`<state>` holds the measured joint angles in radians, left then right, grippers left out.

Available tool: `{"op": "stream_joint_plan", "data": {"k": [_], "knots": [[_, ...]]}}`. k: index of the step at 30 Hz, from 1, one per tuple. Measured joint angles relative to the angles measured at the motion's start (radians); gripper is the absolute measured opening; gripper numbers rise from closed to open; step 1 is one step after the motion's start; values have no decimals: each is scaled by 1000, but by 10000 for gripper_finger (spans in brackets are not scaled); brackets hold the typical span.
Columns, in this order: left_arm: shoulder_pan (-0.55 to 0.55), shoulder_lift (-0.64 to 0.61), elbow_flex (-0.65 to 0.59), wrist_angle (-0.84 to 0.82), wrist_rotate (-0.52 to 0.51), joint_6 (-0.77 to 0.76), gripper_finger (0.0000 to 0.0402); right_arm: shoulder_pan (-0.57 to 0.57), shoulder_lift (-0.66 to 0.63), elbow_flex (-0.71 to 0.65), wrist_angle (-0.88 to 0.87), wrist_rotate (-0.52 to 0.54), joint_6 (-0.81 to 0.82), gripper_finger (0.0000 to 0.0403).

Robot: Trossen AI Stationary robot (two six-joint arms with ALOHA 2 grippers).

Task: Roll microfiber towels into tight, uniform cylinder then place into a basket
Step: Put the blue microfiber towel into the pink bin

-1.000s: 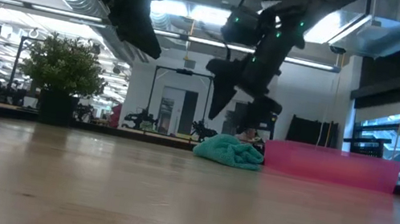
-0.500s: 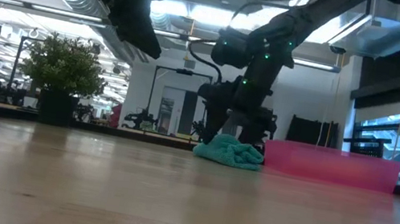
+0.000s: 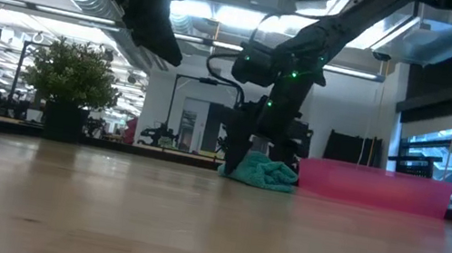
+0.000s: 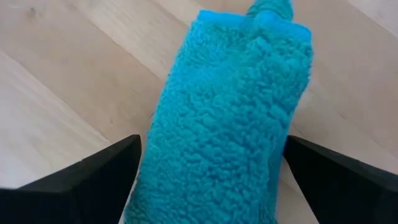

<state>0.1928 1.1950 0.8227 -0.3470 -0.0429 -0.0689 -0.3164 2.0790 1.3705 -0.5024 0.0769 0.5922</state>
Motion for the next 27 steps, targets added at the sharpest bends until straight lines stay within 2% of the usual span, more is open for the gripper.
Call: {"op": "stream_joint_plan", "data": {"k": [9,16,20,27], "knots": [[0,0,0,0,0,0,109,2,0,3,-2,28,-92,399],[0,0,0,0,0,0,109,-8,0,5,1,-3,-49,386],[0,0,0,0,0,0,109,-10,0,4,-2,-6,-43,332],[0,0,0,0,0,0,109,-12,1,4,-17,-1,-73,195]]}}
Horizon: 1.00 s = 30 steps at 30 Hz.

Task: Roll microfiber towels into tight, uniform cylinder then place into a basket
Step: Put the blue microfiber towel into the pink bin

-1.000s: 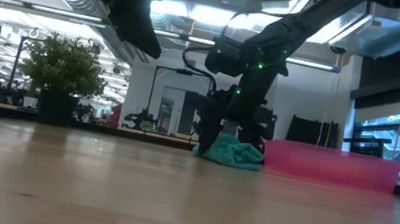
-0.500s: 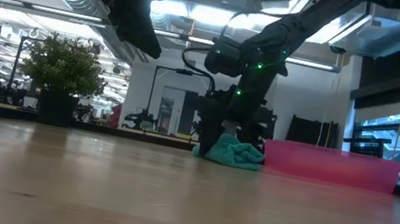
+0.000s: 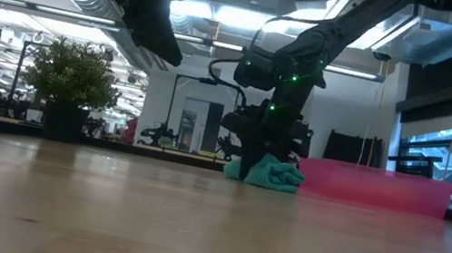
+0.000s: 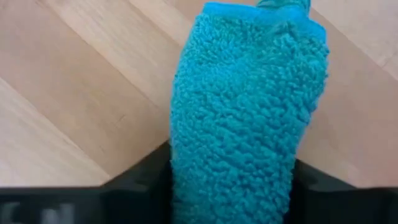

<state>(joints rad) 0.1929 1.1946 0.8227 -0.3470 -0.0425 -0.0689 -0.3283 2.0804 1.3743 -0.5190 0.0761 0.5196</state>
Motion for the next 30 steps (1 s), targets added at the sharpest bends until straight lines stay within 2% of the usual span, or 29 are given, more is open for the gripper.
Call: {"op": "stream_joint_plan", "data": {"k": [7,10,16,22,30], "knots": [[0,0,0,0,0,0,109,0,1,0,9,-11,-9,68],[0,0,0,0,0,0,109,0,1,2,14,-55,-58,24],[0,0,0,0,0,0,109,5,0,67,-92,-133,-157,27],[0,0,0,5,0,0,109,-6,-46,154,-185,-129,-273,26],[0,0,0,36,1,-15,109,-32,-122,276,-432,-91,-570,26]]}}
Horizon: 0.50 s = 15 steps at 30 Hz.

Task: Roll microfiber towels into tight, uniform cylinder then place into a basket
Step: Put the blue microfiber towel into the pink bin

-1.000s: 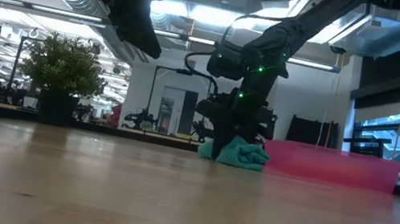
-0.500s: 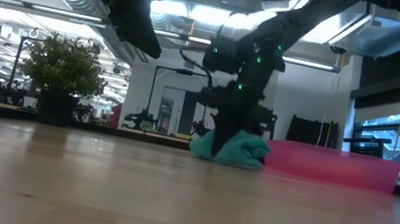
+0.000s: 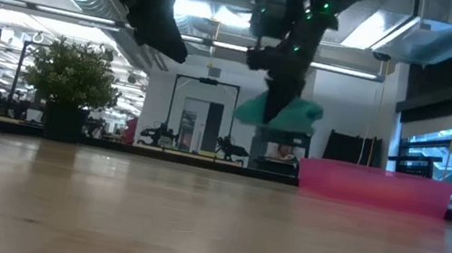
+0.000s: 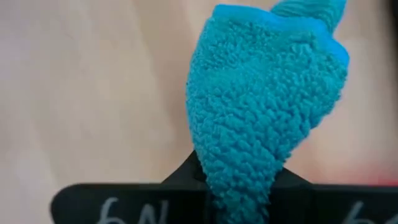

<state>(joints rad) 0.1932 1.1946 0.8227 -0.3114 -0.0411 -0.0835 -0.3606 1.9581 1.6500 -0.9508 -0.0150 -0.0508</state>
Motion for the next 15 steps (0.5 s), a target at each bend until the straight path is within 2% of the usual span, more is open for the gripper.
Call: {"op": "stream_joint_plan", "data": {"k": [2,9,15], "knots": [[-5,0,0,11,2,-22,109,-16,-35,-3,-32,42,-56,26],[-6,0,0,37,3,-45,109,-109,-196,-87,-88,47,-227,26],[-7,0,0,37,3,-45,109,-229,-367,-258,-98,47,-327,26]]}}
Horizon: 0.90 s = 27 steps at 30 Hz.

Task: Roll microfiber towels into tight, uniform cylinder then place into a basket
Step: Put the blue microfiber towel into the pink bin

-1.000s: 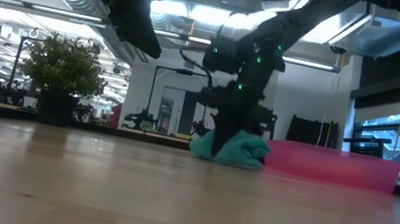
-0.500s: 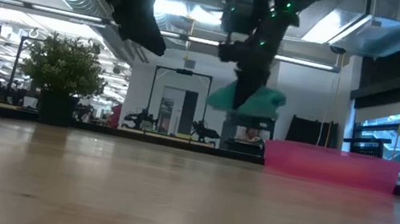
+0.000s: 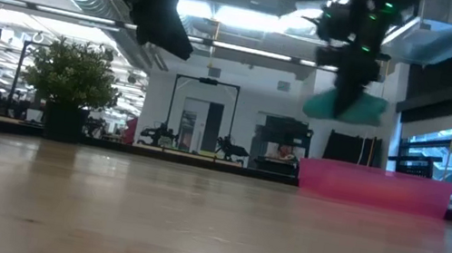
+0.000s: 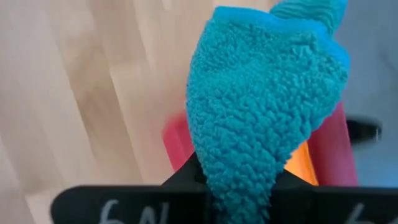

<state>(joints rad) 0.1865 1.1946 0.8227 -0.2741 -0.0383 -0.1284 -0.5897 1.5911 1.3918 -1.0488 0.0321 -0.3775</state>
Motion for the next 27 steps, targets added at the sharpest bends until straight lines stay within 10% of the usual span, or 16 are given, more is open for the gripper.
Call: {"op": "stream_joint_plan", "data": {"k": [12,27], "knots": [[0,0,0,0,0,0,109,-179,-114,-350,164,-6,-327,27],[0,0,0,-1,-1,0,109,-228,-44,-428,294,-67,-573,30]]}}
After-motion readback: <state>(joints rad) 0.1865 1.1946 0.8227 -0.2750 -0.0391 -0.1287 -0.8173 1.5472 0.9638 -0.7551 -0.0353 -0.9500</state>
